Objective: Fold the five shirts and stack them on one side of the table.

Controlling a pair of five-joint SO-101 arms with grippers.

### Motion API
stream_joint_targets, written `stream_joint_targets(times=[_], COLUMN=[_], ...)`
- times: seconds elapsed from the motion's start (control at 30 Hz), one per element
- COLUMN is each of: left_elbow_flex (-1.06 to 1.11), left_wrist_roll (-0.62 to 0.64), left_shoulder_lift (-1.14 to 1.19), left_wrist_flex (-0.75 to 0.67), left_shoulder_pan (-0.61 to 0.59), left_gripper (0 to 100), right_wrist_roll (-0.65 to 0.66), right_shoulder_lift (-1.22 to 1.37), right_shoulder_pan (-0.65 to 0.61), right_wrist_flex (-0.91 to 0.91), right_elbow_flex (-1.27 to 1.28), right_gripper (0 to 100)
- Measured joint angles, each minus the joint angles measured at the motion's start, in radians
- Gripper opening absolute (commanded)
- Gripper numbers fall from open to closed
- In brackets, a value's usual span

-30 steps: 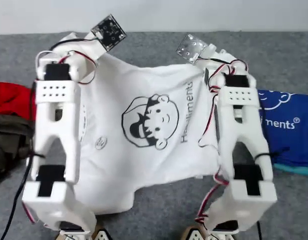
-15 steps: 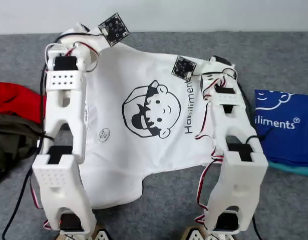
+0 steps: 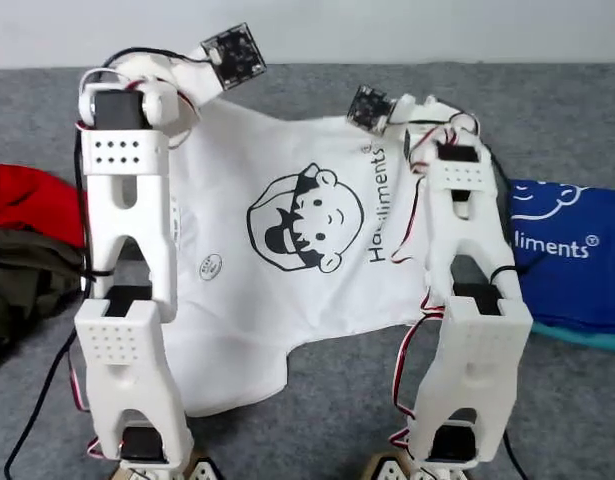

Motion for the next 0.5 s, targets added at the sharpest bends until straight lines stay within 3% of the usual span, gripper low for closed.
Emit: stream_joint_targets(times=[0.17, 0.33, 0.5], left_elbow_flex=[-0.069, -0.048, 0.166], left_wrist_roll=[0.000, 0.063, 0.081], left_shoulder_lift=[0.000, -0.008, -0.138], left_wrist_flex=[0.206, 0.224, 0.227], left_shoulder_pan=[0.035, 0.049, 0.072], left_gripper=[1, 1, 1], right_wrist_roll=[-0.095, -0.184, -0.239], right_shoulder_lift=[0.000, 0.000, 0.000], right_shoulder_pan=[0.000, -0.014, -0.012], right_wrist_flex=[0.322, 0.582, 0.753], right_elbow_flex=[-0.141, -0.216, -0.218], right_gripper=[1.0, 1.0, 1.1])
